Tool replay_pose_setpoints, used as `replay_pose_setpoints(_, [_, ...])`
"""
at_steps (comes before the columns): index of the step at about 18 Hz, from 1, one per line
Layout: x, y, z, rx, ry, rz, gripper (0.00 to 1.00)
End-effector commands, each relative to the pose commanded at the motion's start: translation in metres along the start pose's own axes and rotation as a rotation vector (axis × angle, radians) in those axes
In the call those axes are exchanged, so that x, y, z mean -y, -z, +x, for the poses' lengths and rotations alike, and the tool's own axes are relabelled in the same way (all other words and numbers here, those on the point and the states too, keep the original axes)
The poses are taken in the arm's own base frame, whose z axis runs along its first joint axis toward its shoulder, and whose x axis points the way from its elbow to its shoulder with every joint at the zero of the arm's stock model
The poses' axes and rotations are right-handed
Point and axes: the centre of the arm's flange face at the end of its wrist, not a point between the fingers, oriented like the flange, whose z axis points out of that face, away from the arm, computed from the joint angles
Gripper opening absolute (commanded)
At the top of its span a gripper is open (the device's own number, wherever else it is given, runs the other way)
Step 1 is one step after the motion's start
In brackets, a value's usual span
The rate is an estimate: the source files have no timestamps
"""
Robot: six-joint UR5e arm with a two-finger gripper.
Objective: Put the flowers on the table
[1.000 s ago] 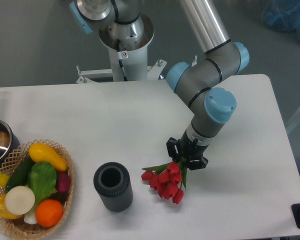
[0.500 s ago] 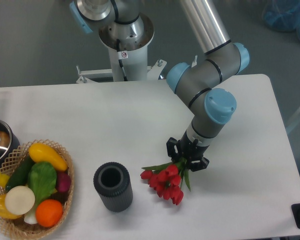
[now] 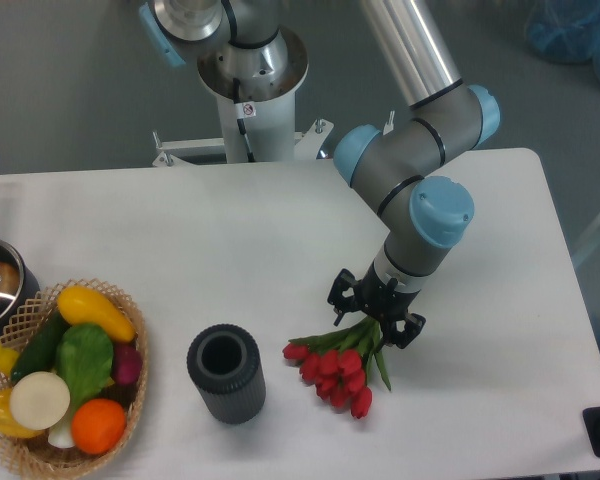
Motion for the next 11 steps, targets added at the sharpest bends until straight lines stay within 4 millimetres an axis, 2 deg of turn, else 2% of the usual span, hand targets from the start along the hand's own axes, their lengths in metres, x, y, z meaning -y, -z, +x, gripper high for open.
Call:
replay_pose_setpoints(1, [0.0,0.001,0.0,0.003,-0.004,0.001,0.97])
replay_pose_setpoints(4, [0.01,0.025,-0.01,0.078,-0.031,0.027,1.0])
replay_pose_setpoints(7, [0.021,0.074,-0.023,0.26,-0.066,-0.012,1.0])
replay_pose_setpoints(9, [0.02,0.104,-0.039,0.401,-0.052,-0.136,1.0])
replay_pose_setpoints(11, [0.015,0.127,-0.045,0.502,-0.023,-0.259,1.0])
